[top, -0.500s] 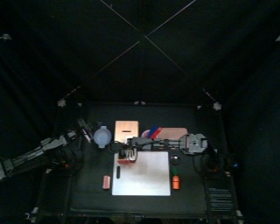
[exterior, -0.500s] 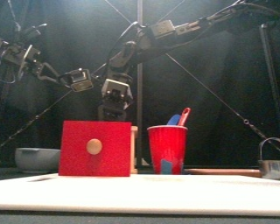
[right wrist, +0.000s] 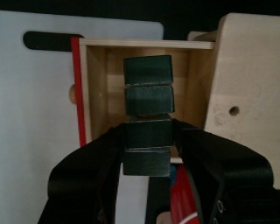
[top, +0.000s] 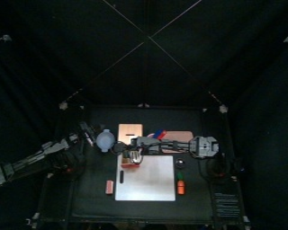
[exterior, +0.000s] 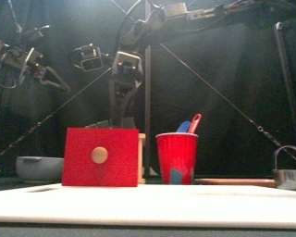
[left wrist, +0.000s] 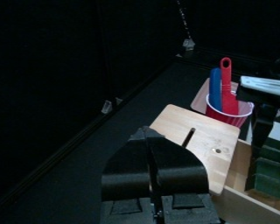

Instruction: Place sushi roll on cutting board

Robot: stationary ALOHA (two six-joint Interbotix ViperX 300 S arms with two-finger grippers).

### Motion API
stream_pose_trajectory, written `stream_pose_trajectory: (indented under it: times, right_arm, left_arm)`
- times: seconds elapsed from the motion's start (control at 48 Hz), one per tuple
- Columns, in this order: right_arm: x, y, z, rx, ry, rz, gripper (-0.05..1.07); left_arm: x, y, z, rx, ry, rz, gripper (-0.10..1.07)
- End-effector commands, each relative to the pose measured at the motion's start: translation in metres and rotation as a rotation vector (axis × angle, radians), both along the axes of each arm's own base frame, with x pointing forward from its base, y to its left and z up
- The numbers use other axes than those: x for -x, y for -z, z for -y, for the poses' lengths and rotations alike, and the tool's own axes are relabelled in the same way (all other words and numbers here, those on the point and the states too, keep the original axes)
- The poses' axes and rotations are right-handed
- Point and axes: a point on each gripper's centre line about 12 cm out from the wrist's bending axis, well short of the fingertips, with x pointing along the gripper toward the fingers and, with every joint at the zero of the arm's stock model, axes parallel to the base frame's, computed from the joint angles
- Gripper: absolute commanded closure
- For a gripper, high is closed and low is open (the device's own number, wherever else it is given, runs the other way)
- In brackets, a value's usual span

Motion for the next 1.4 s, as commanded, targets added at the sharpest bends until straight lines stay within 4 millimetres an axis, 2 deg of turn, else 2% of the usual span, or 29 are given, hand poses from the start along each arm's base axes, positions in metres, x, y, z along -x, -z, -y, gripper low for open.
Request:
stream_pose_trajectory:
  times: [0.0, 0.229, 0.375, 0.562, 0.812, 1.042, 1.375]
  right_arm:
    - [0.013, -0.052, 0.001, 0.007, 0.031, 0.091, 0.25]
    - [0.050, -0.080, -0.007, -0.034, 0.182, 0.102, 0.25]
    - [0.079, -0.082, -0.033, -0.085, 0.332, 0.093, 0.25]
    - [0.114, -0.060, -0.075, -0.136, 0.559, 0.079, 0.25]
    - [0.136, -0.018, -0.114, -0.271, 0.932, 0.150, 0.25]
    - [0.142, 0.019, -0.127, -0.336, 1.187, 0.200, 0.25]
    - [0.128, 0.061, -0.150, -0.379, 1.386, 0.194, 0.24]
  left_arm:
    - [-0.002, -0.011, -0.002, -0.016, -0.005, 0.028, 0.91]
    - [-0.002, -0.014, -0.003, -0.021, -0.007, 0.036, 0.91]
    - [-0.003, -0.014, -0.003, -0.021, -0.006, 0.042, 0.91]
    - [-0.004, -0.014, -0.004, -0.026, -0.006, 0.044, 0.91]
    - [-0.006, -0.010, -0.006, -0.013, -0.007, 0.036, 0.91]
    - [-0.007, -0.010, -0.007, -0.006, -0.011, 0.052, 0.91]
    - [-0.007, -0.013, -0.007, -0.031, -0.011, 0.084, 0.91]
